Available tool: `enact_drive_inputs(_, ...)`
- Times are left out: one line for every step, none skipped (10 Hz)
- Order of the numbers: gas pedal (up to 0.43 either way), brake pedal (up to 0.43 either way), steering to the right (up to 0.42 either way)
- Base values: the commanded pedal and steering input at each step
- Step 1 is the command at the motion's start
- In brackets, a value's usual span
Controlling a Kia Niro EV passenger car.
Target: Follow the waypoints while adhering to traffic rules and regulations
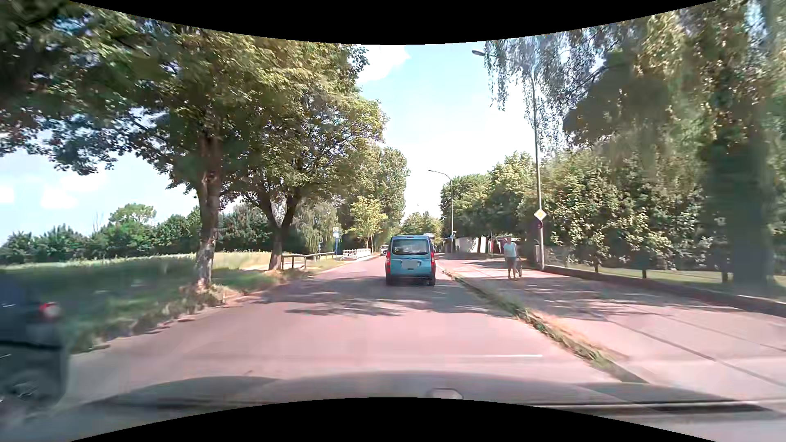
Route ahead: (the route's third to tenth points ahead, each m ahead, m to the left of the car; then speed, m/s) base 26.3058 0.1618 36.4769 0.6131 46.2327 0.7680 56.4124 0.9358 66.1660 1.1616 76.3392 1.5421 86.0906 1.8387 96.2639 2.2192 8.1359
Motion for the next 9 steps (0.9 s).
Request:
enact_drive_inputs(0.169,0.0,-0.003)
enact_drive_inputs(0.169,0.0,-0.003)
enact_drive_inputs(0.177,0.0,-0.003)
enact_drive_inputs(0.177,0.0,-0.003)
enact_drive_inputs(0.177,0.0,-0.003)
enact_drive_inputs(0.177,0.0,-0.003)
enact_drive_inputs(0.177,0.0,-0.003)
enact_drive_inputs(0.177,0.0,-0.002)
enact_drive_inputs(0.177,0.0,-0.002)
